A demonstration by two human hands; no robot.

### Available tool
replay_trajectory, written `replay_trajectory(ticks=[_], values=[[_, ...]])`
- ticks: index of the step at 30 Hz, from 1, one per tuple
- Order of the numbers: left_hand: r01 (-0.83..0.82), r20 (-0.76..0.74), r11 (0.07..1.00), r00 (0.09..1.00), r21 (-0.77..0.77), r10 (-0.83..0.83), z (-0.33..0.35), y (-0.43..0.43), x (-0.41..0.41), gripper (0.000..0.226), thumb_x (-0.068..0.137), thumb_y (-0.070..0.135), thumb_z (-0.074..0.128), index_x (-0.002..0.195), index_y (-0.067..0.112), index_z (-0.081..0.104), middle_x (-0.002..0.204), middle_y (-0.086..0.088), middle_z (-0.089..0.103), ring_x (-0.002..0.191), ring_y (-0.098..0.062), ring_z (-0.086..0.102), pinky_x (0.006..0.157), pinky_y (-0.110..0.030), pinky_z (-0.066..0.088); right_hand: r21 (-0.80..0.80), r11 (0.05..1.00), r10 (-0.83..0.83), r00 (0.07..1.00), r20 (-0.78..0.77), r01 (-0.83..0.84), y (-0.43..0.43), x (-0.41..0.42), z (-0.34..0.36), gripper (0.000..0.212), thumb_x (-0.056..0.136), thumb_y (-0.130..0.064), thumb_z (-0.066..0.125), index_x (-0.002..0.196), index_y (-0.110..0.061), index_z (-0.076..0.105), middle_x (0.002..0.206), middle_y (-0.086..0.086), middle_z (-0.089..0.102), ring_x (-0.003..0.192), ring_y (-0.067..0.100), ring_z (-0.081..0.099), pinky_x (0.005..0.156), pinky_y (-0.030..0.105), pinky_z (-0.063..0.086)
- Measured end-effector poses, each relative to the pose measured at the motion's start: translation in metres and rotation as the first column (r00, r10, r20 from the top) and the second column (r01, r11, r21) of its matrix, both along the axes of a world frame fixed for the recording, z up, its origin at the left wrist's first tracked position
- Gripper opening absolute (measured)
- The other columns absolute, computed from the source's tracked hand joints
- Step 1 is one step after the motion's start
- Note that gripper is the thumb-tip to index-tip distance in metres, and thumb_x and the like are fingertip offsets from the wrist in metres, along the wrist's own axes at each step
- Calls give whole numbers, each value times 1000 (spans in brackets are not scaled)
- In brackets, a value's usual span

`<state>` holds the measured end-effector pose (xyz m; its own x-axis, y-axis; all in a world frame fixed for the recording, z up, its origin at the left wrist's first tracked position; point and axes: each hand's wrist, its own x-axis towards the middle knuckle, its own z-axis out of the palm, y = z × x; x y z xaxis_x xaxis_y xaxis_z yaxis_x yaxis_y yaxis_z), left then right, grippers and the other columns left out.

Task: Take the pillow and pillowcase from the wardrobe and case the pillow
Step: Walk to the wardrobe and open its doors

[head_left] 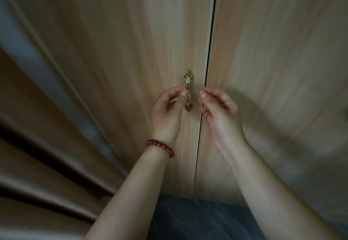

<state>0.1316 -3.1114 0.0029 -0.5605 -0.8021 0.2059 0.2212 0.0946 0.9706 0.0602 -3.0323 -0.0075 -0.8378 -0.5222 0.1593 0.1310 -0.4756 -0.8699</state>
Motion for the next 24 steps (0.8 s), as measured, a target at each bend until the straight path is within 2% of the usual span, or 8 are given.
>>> replay_trajectory(ticks=[5, 7, 11, 15, 18, 24], values=[[75, -28, 997, 997, 34, -74, -1, -11, -14, 10, 91, 21, 53, 89, 24, 63, 71, 22, 69, 69, 12, 59, 63, -7, 47, 12, 1000, -3, 1000, 19, 2, -14, -14, -4, 17, 81, 1, 63, 89, -13, 67, 83, 0, 70, 82, 10, 64, 77, 22, 49], [87, -12, 996, 996, 31, -86, -3, -17, -17, 10, 91, 20, 53, 94, 22, 63, 82, 17, 69, 77, 10, 61, 71, -10, 49, 17, 1000, -11, 1000, 16, 11, -21, -15, -5, 21, 81, 5, 61, 89, -13, 68, 81, -5, 72, 81, 7, 66, 76, 19, 50], [129, 47, 992, 991, -8, -129, -5, -29, -19, 19, 90, 12, 56, 105, 18, 65, 101, 10, 67, 94, 4, 62, 88, -17, 49, 97, 994, -44, 999, -30, 46, -31, -15, -7, 22, 82, 1, 62, 97, -13, 69, 97, 2, 73, 91, 9, 67, 83, 21, 52], [121, 91, 988, 989, -93, -113, -8, -38, -20, 19, 85, 6, 61, 102, 12, 68, 92, 10, 67, 80, 12, 61, 73, -4, 43, 103, 990, -93, 995, -36, 96, -37, -13, -6, 19, 83, 2, 62, 97, -9, 69, 92, 1, 71, 82, 2, 66, 74, 13, 50], [103, 113, 991, 989, -88, -93, -13, -39, -21, 16, 83, 4, 64, 96, 12, 69, 86, 9, 67, 73, 12, 60, 70, -4, 43, 131, 985, -109, 993, -53, 115, -37, -11, -7, 19, 82, 4, 61, 92, -11, 69, 89, 0, 70, 77, -2, 66, 71, 10, 49], [7, 98, 998, 995, -56, -2, -16, -31, -25, 15, 83, 5, 63, 95, 14, 68, 87, 10, 66, 71, 16, 59, 68, -1, 42, 240, 969, -60, 998, -37, 67, -37, -17, -3, 18, 82, 1, 63, 90, -13, 69, 89, 3, 70, 74, 0, 65, 70, 10, 51]])
